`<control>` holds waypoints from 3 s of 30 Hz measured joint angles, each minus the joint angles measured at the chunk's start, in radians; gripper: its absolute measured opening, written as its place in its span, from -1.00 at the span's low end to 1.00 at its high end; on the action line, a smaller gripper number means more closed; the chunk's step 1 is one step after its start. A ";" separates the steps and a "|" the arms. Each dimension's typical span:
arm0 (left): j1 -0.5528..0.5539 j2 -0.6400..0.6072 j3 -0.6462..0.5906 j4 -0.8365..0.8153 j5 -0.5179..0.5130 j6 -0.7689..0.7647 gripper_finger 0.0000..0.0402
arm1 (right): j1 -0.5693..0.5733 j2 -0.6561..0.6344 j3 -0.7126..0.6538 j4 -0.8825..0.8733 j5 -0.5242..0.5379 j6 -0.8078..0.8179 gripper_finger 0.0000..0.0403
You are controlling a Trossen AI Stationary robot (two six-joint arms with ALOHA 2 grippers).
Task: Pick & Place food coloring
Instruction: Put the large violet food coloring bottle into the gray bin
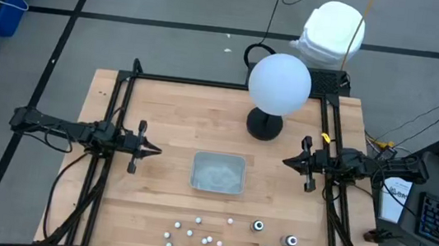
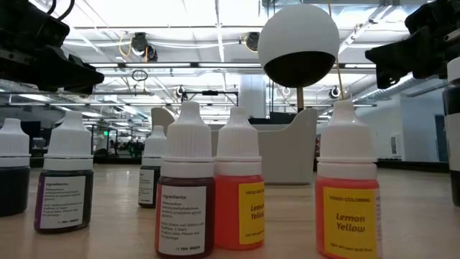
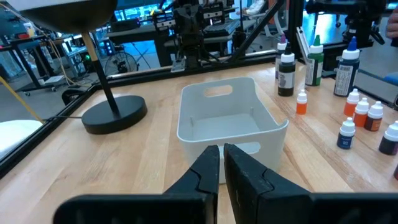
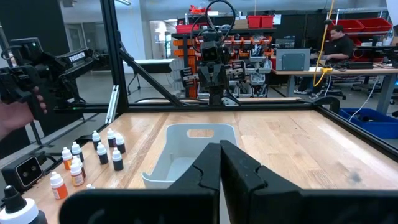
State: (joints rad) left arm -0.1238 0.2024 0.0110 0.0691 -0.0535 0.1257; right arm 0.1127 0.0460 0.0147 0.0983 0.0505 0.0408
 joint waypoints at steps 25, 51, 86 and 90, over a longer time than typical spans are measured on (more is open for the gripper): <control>0.000 0.000 0.000 0.154 0.000 -0.183 -0.84 | 0.000 0.000 0.000 0.011 0.004 -0.061 -1.00; 0.001 0.000 0.000 0.127 -0.244 -0.163 -0.84 | 0.177 0.732 0.955 -0.687 0.265 -0.250 -1.00; 0.001 0.000 0.000 0.126 -0.321 -0.162 -0.84 | 0.996 1.505 1.469 -1.506 0.541 0.935 -0.49; 0.001 0.000 0.000 0.126 -0.323 -0.178 -0.84 | 1.020 1.504 1.402 -1.389 0.518 0.896 -0.18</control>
State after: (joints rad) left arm -0.1230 0.2028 0.0109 0.1954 -0.3766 -0.0524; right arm 1.1329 1.5500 1.4163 -1.2910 0.5688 0.9370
